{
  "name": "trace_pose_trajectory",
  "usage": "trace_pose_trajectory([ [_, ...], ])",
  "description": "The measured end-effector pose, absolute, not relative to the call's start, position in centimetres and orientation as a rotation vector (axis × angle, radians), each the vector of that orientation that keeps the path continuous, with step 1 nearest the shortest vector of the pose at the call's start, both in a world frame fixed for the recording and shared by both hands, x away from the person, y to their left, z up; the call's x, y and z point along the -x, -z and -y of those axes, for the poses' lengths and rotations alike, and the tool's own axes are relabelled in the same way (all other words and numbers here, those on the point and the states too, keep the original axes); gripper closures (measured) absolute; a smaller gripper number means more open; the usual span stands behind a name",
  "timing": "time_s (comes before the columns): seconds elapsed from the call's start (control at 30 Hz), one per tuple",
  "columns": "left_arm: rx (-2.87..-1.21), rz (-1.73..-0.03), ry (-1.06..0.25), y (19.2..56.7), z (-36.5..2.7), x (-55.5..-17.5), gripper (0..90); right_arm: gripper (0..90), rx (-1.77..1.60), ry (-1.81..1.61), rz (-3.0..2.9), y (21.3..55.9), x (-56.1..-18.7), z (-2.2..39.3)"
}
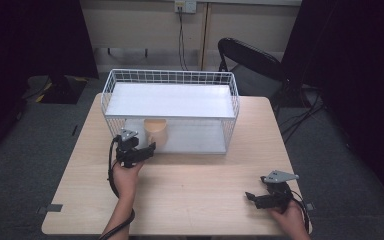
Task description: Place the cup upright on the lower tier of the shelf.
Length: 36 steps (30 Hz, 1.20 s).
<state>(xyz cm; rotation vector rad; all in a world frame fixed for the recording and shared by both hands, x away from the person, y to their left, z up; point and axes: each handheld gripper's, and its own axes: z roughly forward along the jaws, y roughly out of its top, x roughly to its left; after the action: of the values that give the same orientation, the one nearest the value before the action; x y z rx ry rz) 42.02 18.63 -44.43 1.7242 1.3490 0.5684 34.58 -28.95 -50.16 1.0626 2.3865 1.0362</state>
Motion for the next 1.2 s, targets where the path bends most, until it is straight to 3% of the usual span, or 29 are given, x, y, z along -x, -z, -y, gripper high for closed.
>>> trace_pose_trajectory([
  [0.13, -1.730, -1.342, -0.569, 44.5, -18.9, -41.5, 26.8, 11.3, -1.063, -1.036, -2.387, 50.2, -34.6, 28.9],
  [0.3, -1.742, -1.321, -0.530, 44.7, -19.5, -40.9, 18.1, 11.3, -1.063, -1.036, -2.386, 50.2, -34.6, 28.9],
  [0.67, -1.782, -1.309, -0.530, 44.7, -20.3, -40.2, 12.3, 11.3, -1.063, -1.036, -2.386, 50.2, -34.6, 28.9],
  [1.2, -1.837, -1.220, -0.558, 45.3, -21.2, -38.1, 15.1, 11.3, -1.063, -1.036, -2.387, 50.2, -34.6, 28.9],
])
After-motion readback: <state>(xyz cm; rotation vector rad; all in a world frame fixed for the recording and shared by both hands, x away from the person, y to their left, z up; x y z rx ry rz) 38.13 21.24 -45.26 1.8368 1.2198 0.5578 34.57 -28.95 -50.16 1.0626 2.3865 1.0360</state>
